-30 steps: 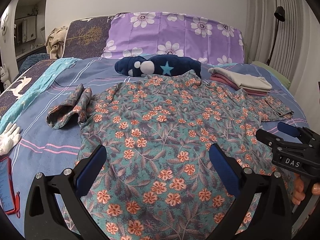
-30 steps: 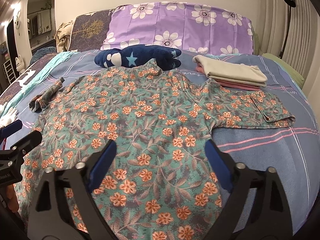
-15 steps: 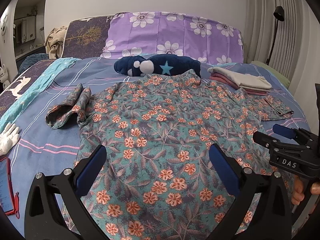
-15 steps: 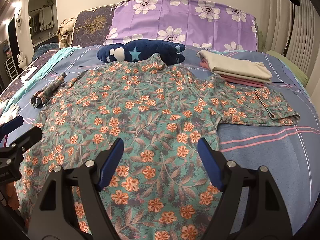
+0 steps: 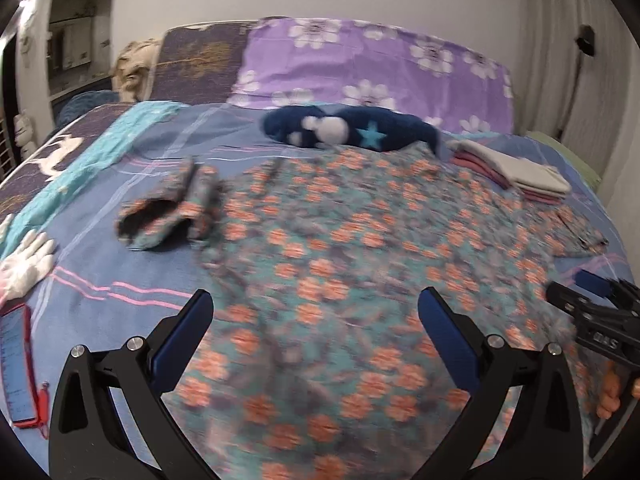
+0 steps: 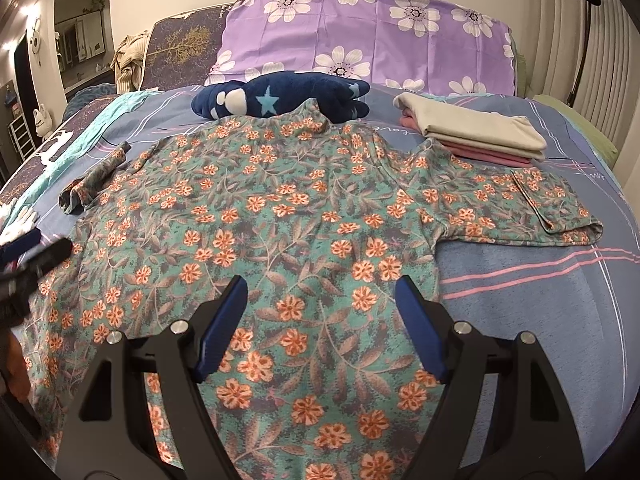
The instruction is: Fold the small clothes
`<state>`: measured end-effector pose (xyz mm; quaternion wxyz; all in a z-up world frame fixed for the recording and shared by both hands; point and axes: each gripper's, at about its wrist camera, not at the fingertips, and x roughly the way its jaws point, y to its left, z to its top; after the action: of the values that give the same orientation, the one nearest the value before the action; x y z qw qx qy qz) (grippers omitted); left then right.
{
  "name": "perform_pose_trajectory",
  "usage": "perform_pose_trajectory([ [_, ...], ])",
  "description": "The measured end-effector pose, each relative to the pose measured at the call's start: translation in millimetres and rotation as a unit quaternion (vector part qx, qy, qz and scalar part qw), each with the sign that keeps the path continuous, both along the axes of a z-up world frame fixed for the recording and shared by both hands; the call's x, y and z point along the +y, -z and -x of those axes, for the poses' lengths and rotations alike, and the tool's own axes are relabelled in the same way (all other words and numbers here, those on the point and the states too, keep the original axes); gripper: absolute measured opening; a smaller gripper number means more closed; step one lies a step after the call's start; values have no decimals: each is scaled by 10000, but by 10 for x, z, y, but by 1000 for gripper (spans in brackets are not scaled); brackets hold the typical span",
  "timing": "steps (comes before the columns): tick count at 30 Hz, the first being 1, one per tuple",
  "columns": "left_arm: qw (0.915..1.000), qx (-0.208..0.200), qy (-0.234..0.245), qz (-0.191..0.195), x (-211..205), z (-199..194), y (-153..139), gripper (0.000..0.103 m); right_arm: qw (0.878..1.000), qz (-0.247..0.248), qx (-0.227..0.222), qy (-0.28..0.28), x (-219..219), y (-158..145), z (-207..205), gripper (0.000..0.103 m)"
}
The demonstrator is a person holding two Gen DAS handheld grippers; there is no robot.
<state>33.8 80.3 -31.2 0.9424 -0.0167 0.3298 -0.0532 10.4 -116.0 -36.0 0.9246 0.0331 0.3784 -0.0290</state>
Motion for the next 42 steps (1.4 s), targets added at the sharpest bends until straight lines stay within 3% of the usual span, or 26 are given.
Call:
perform_pose_trajectory([
  [3, 9990, 34, -449, 56, 385, -139, -29, 99, 10000, 7, 34, 63, -43, 18, -14, 78],
  [11, 9926, 251, -1164, -259, 1079, -665, -9, 65, 9998, -2, 157, 91, -75, 80, -61, 79],
  [16, 9857, 546, -1466, -632, 1367, -1171, 134, 63, 9996, 43, 242, 117, -86, 117, -92, 80],
  [22, 9760, 1087, -1394, -1271, 1399, -1694, 429, 62, 9992, 71, 311, 222, -117, 140, -164, 81],
  [24, 9727, 1103, -1478, -1410, 1429, -1839, 467, 51, 9991, 76, 339, 248, -128, 148, -190, 81],
  [26, 9717, 1130, -1507, -1422, 1447, -1929, 454, 22, 9990, 84, 368, 249, -126, 154, -221, 81],
  [27, 9723, 1136, -1503, -1380, 1467, -1974, 413, 5, 9990, 79, 378, 238, -125, 154, -234, 81],
  [32, 9828, 549, -1374, -1107, 1387, -1944, -73, 5, 9989, -55, 468, 84, -123, 173, -327, 81],
  [35, 9916, 30, -1114, -655, 1275, -1822, -509, 5, 9987, -83, 509, 12, -108, 184, -362, 81],
  [39, 9980, -599, -175, 48, 854, -1488, -993, 5, 9989, -90, 461, -31, -102, 164, -367, 81],
  [42, 9948, -728, 621, 341, 387, -1267, -1094, 5, 9989, -172, 447, -3, -132, 156, -356, 81],
])
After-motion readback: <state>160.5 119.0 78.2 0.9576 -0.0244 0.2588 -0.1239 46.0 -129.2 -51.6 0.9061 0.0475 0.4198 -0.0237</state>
